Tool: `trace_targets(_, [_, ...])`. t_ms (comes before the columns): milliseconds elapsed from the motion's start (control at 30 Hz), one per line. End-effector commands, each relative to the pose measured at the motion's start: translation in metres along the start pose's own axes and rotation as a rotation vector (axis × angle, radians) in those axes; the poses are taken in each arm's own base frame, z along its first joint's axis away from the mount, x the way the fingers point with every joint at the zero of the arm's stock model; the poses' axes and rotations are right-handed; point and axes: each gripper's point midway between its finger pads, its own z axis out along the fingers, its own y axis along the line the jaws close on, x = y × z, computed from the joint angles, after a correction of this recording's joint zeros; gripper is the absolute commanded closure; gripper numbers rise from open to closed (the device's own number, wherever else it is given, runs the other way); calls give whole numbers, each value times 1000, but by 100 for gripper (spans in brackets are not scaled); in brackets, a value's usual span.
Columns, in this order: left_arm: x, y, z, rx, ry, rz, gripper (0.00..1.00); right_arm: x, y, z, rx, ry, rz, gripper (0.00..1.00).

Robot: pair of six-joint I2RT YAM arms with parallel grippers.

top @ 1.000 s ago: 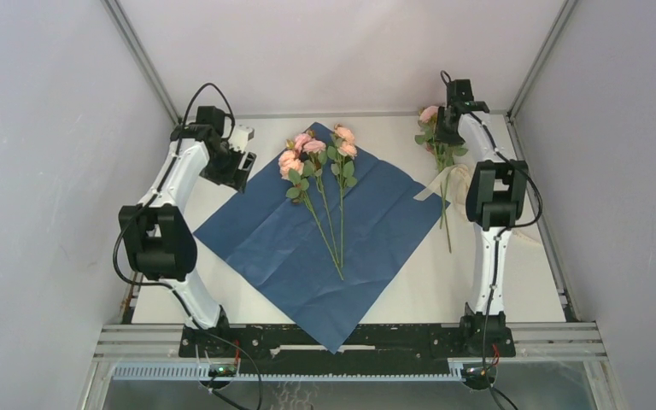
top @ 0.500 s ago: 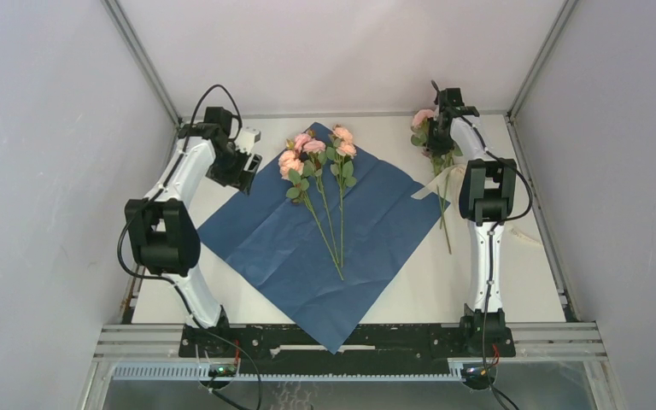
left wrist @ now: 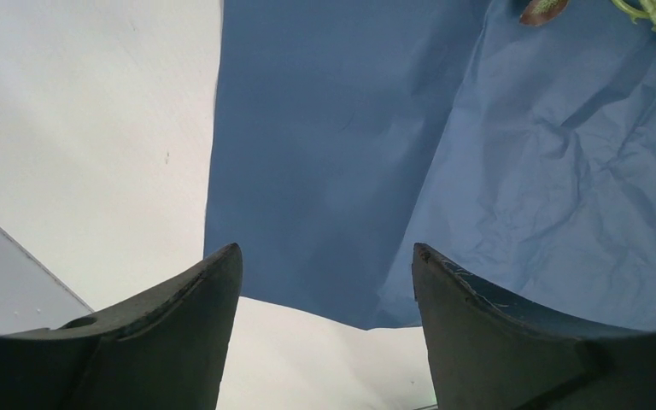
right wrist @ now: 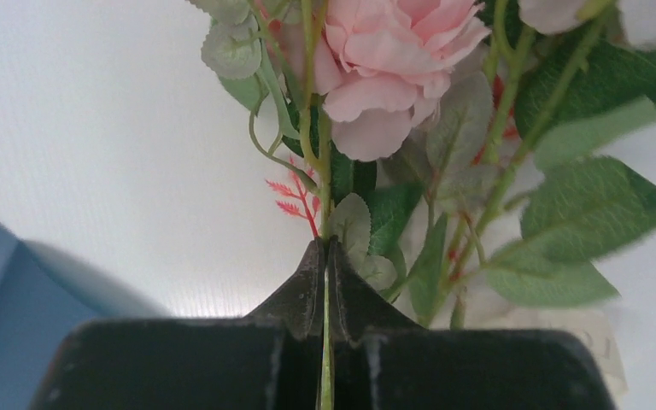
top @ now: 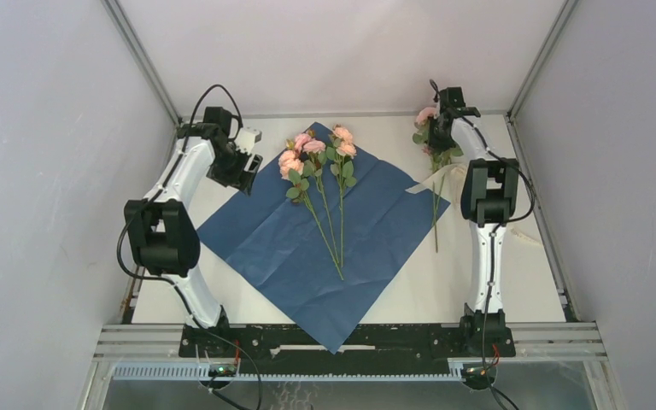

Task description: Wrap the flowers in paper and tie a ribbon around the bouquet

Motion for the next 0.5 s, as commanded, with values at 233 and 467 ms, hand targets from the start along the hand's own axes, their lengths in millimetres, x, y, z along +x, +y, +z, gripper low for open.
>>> trace_targets(233, [-19, -1, -41, -24, -131, 45, 22, -133, -17, -318, 110, -951, 43, 100])
trace_targets(467, [-20, 1, -45, -39, -145, 46, 22, -96, -25, -436, 135, -1407, 60, 100])
